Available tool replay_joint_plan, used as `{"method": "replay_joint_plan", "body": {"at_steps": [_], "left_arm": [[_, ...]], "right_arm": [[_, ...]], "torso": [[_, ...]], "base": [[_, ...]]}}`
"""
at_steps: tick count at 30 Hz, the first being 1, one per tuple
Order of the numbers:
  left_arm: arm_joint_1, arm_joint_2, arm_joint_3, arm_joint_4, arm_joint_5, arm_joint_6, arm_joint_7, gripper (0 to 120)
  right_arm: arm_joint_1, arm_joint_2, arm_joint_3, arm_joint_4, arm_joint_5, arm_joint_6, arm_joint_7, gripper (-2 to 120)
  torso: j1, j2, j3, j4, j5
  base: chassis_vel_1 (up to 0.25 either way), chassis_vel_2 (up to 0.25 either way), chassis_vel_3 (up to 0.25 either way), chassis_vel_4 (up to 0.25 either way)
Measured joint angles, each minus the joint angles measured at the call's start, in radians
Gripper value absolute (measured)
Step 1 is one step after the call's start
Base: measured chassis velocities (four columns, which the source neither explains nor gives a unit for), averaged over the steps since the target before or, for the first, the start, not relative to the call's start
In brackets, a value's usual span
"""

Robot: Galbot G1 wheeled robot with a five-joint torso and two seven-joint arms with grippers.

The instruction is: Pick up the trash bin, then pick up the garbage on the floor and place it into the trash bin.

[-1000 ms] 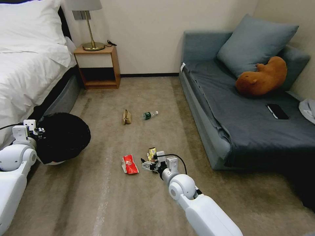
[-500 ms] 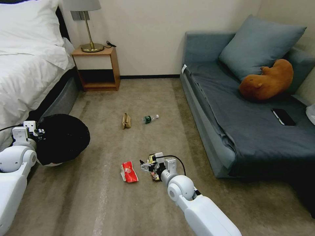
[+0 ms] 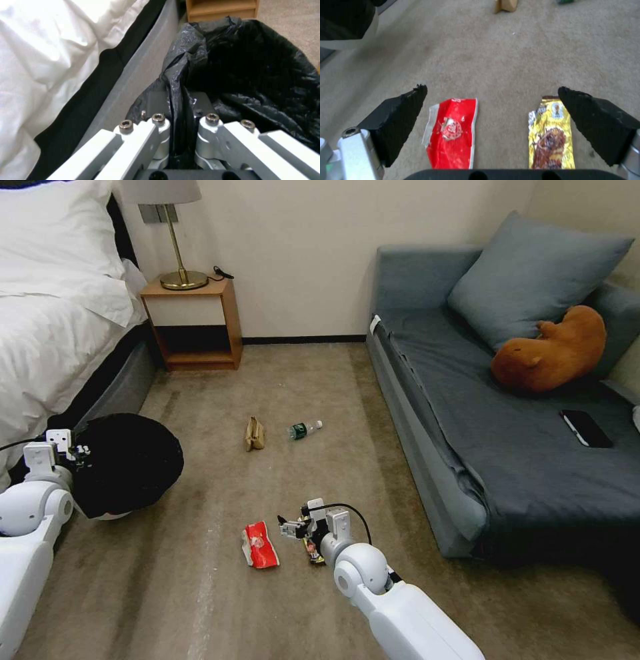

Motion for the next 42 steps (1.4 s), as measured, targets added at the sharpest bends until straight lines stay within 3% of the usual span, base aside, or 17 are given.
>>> {"method": "replay_joint_plan", "body": {"at_steps": [19,31,42], "left_arm": [[0.044,-0.022,-0.027,-0.038,0.003,-0.006,-0.001,5],[0.092,-0.03,-0.061,-0.089,0.008,-0.009,-0.008,5],[0.11,-0.071,-0.08,-0.109,0.025,-0.021,-0.011,5]], "right_arm": [[0.052,-0.016,-0.092,-0.031,0.013,-0.034,0.001,100],[0.183,0.008,-0.295,-0.135,0.035,-0.05,0.002,100],[0.296,0.039,-0.475,-0.241,0.065,-0.057,0.009,100]], "torso": [[0.0,0.0,0.0,-0.0002,-0.0001],[0.0,0.0,0.0,0.0,-0.0001],[0.0,0.0,0.0,0.0,-0.0001]], "base": [[-0.069,0.067,0.065,-0.065],[0.0,0.0,0.0,0.0],[0.0,0.0,0.0,0.0]]}}
